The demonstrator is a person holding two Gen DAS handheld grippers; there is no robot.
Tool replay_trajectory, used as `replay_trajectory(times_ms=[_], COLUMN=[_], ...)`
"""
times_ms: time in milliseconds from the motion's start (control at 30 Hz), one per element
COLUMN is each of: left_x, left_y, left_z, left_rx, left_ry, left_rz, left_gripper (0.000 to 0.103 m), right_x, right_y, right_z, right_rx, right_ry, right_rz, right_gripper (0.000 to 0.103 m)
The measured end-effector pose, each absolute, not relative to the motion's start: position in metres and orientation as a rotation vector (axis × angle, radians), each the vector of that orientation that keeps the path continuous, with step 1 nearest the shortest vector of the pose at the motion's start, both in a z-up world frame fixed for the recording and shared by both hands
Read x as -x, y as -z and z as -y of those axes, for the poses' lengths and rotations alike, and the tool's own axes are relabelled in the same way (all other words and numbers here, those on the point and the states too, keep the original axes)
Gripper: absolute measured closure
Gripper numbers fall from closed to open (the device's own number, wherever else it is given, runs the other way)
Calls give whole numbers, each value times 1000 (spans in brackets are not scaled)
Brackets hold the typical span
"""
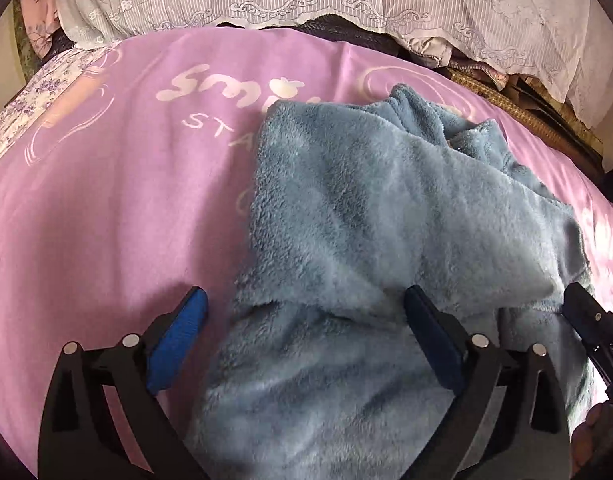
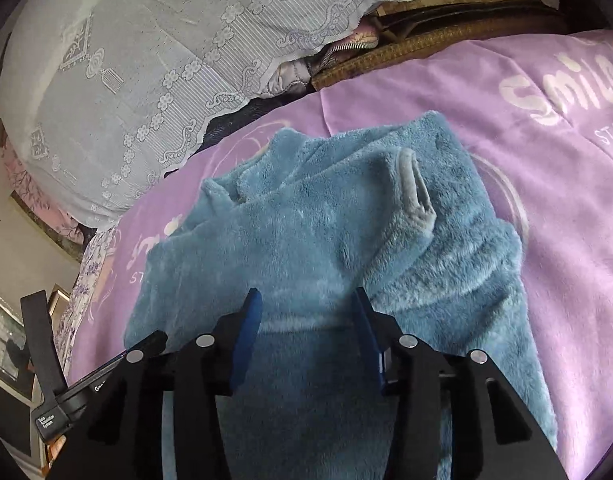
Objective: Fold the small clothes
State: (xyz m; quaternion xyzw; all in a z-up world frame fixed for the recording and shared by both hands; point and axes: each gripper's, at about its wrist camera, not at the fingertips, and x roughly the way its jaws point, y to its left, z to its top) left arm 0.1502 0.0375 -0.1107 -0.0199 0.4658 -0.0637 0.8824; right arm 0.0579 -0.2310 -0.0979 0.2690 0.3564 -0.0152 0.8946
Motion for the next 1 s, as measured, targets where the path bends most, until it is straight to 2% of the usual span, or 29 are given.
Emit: replay_trajectory(times_ms=[300, 400, 1000], left_x=[-72, -48, 2], left_y=[116, 117, 117], left_z=[-25, -23, -44], left_rx=[-170, -215, -174], left_ry=[94, 88, 64], left_rz=[-917, -895, -899], left_gripper=[8, 7, 5], right_x=[-5, 11, 77], right_y=[105, 104, 107], right_z=[211, 200, 181], right_rx=[-437, -373, -261], right_ry=[32, 27, 15], right_rz=[-776, -781, -785], right_gripper=[44, 39, 30])
